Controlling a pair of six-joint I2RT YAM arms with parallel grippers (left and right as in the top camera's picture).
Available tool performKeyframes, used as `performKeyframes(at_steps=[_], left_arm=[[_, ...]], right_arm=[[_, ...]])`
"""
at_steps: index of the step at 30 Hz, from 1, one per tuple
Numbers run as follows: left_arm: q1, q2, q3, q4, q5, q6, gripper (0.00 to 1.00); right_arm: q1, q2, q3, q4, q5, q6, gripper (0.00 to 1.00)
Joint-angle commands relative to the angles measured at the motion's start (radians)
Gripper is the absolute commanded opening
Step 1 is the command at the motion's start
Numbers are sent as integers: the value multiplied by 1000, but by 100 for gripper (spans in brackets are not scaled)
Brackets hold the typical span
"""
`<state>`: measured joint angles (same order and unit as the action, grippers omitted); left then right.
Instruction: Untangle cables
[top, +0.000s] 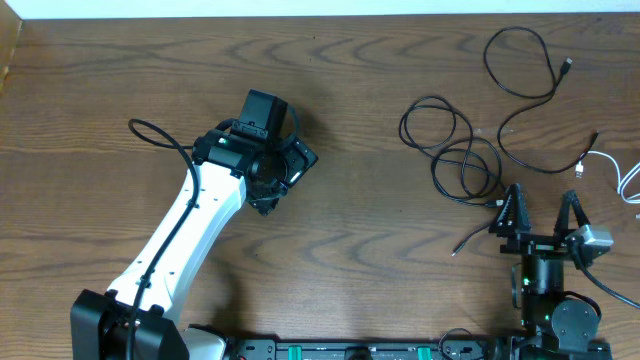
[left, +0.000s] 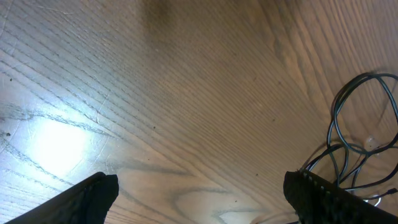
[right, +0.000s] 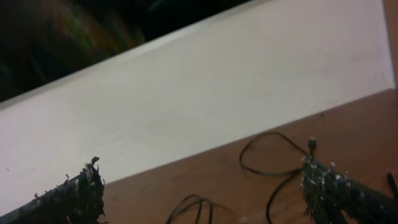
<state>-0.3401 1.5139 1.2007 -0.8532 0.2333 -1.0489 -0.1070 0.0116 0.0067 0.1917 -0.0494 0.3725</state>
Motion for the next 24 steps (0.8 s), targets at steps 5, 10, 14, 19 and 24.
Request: performKeyframes(at_steps=[5,10,14,19,24], left_arm=[[3,1,-8,-2,-11,9,92],[3,1,-8,-2,-11,9,92],[3,1,-8,-2,-11,9,92],[3,1,-8,-2,-11,9,92],[3,1,-8,-2,-10,9,93]], right_arm=[[10,-6,-2,-125,14,8,99],[10,-6,-2,-245,14,8,99],[10,-6,-2,-267,17,8,99],[10,-6,-1,-266,17,8,99],[10,-6,-1,-266,17,8,99]])
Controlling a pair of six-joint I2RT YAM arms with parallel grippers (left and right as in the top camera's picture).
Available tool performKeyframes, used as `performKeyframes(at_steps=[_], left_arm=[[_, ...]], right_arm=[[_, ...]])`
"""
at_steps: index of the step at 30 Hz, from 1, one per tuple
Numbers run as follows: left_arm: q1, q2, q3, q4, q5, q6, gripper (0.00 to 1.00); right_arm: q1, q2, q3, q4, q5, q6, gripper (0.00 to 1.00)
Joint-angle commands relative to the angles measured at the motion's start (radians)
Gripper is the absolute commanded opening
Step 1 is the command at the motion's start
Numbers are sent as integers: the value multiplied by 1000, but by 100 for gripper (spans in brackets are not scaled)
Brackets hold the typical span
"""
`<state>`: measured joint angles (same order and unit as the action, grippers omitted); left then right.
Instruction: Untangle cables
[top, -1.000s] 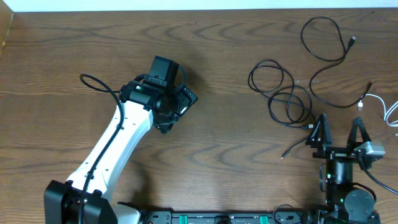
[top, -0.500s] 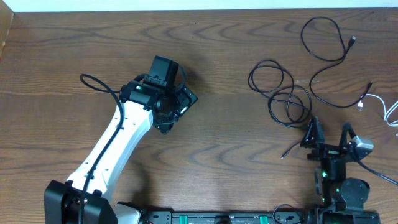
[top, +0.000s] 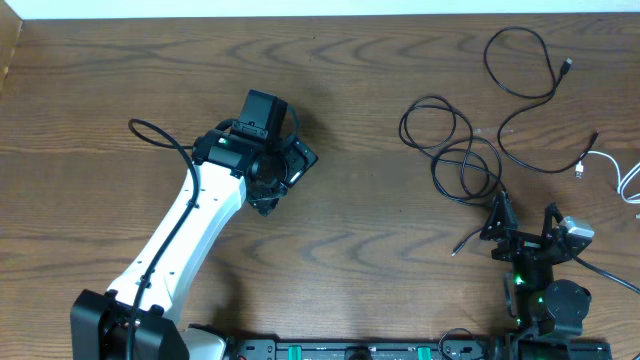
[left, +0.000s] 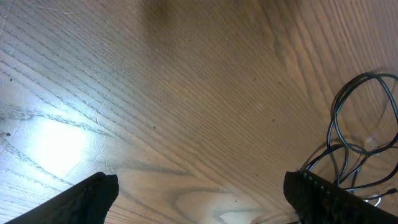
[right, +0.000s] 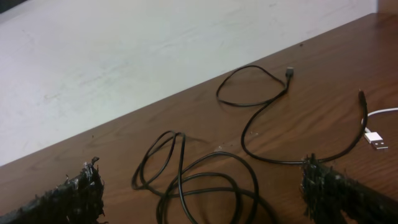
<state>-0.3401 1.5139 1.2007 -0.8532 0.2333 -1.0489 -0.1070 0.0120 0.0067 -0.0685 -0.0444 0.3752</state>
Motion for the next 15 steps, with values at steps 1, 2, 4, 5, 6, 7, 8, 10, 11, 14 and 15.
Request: performKeyframes(at_steps=[1,2,4,5,6,7,8,10,11,14,15], left_arm=[[3,1,-8,-2,-10,9,92],[3,1,-8,-2,-11,9,92],[3,1,-8,-2,-10,9,92],[3,1,-8,-2,-11,9,92],[3,1,-8,-2,-10,9,92],[3,1,-8,-2,-10,9,92],[3,1,-8,-2,-11,9,92],[3,1,-8,-2,-11,9,92],[3,1,-8,-2,-11,9,92],[3,1,-8,-2,-11,9,92],[3,1,-8,-2,-10,9,92]], right_arm=[[10,-6,-1,-6,12,6,99],[10,-6,-1,-6,12,6,99],[10,-2,-1,-7,12,6,99],[10,3,-1,-6,12,6,99],[10,7,-1,-6,12,6,99],[10,9,-1,-6,12,6,99],[10,9,-1,-6,12,6,99],[10,10,-1,-6,12,6,99],[10,10,-1,-6,12,6,99],[10,10,-1,-6,12,6,99],[10,10,-1,-6,12,6,99]])
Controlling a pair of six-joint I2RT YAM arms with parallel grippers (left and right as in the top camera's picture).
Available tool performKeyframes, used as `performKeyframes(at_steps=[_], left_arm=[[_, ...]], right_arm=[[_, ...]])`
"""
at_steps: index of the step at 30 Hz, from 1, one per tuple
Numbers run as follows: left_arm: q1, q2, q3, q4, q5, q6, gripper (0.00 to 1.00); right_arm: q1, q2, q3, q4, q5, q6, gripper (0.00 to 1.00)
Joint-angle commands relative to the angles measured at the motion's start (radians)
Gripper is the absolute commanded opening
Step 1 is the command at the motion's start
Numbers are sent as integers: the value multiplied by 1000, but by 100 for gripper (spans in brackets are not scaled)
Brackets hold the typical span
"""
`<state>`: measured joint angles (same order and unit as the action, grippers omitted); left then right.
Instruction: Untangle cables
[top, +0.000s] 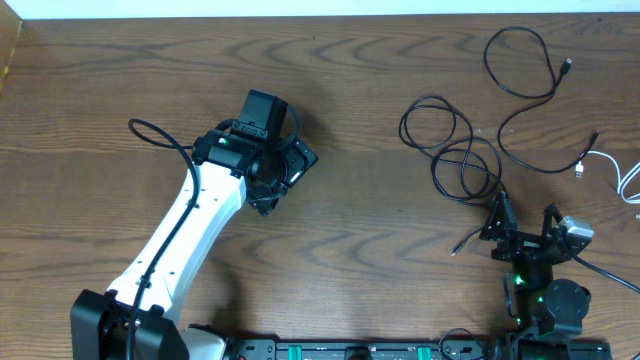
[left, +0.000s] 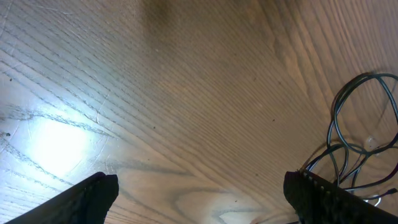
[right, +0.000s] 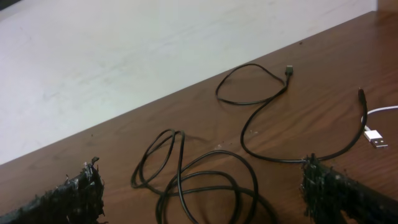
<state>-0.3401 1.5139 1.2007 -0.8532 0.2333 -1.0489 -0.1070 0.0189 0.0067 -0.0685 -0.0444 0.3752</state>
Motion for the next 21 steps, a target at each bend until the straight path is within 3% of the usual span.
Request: performKeyframes(at_steps=[1,8,14,21], left_arm=[[3,1,-8,-2,-11,9,92],[3,2,-8,-2,-12,11,92],[3,-16,-8,-32,-279,239,92],[3,-141,-8,-32,-456,706,92]], right_arm=[[10,3,-1,-6,12,6,99],[10,3,-1,-6,12,6,99],[10,3,-1,-6,12,6,99],[10,3,-1,-6,12,6,99]])
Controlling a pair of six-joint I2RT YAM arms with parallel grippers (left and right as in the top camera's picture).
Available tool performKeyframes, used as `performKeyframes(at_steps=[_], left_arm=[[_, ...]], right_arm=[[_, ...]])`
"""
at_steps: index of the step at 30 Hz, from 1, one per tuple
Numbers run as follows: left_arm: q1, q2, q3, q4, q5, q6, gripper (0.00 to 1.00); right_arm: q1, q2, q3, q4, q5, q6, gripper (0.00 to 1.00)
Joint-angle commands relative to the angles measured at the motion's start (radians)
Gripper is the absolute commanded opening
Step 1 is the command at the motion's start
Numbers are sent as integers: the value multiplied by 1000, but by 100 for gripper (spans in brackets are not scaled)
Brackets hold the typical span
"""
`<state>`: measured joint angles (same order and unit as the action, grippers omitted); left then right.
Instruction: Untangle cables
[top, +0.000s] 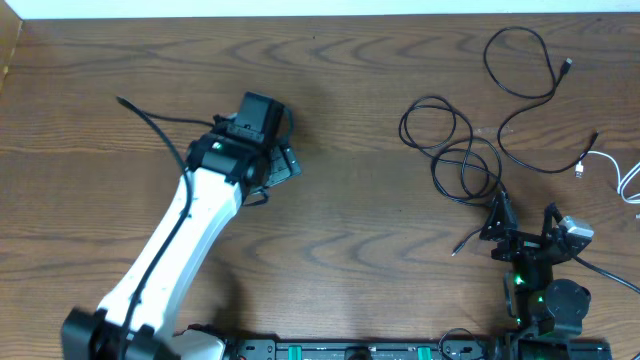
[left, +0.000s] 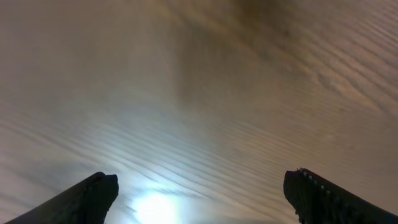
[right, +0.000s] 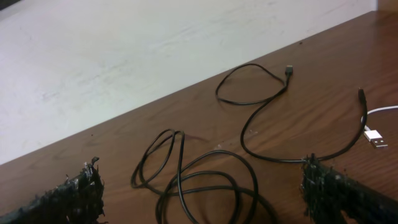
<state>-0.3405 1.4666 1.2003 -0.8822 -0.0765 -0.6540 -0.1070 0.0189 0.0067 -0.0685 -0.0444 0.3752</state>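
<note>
A black cable (top: 455, 148) lies in overlapping loops at the right of the wooden table (top: 360, 250); the right wrist view shows the same coil (right: 180, 168). A second black cable (top: 553, 75) snakes behind it, its plug (right: 287, 71) near the wall. My right gripper (top: 522, 225) stands open just short of the coil, and the right gripper (right: 202, 193) holds nothing. My left gripper (top: 272, 172) is open far to the left of the cables, over bare wood. The left gripper (left: 202, 199) view is blurred.
A white cable (top: 612, 160) with a USB plug (right: 373, 135) lies at the table's right edge. The table's far edge meets a white wall (right: 155, 56). The left arm's own black lead (top: 150, 118) arcs above the wood.
My left arm has swung to the left, and its wrist view has lost the cables and shows only blurred wood. The right arm and the cables have not moved.
At first my right gripper was tilted up toward the wall, close behind the coil. By the second moment it had drawn back and levelled at the coiled cable, and it has stayed there. The left arm held still until now, when it shifted left.
</note>
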Motion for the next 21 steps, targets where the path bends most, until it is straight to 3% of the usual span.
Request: performKeyframes(at_steps=[1,5,14,21], left_arm=[[4,-117,-8,-3,-151,368,92],[15,-227,-8,-3,-153,529,92],[197,-455,-8,-5,-117,523,92],[333,-641,-42,-35,13,522,92]], right_arm=[[10,3,-1,-6,12,6,99],[10,3,-1,-6,12,6,99],[10,3,-1,-6,12,6,99],[10,3,-1,-6,12,6,99]])
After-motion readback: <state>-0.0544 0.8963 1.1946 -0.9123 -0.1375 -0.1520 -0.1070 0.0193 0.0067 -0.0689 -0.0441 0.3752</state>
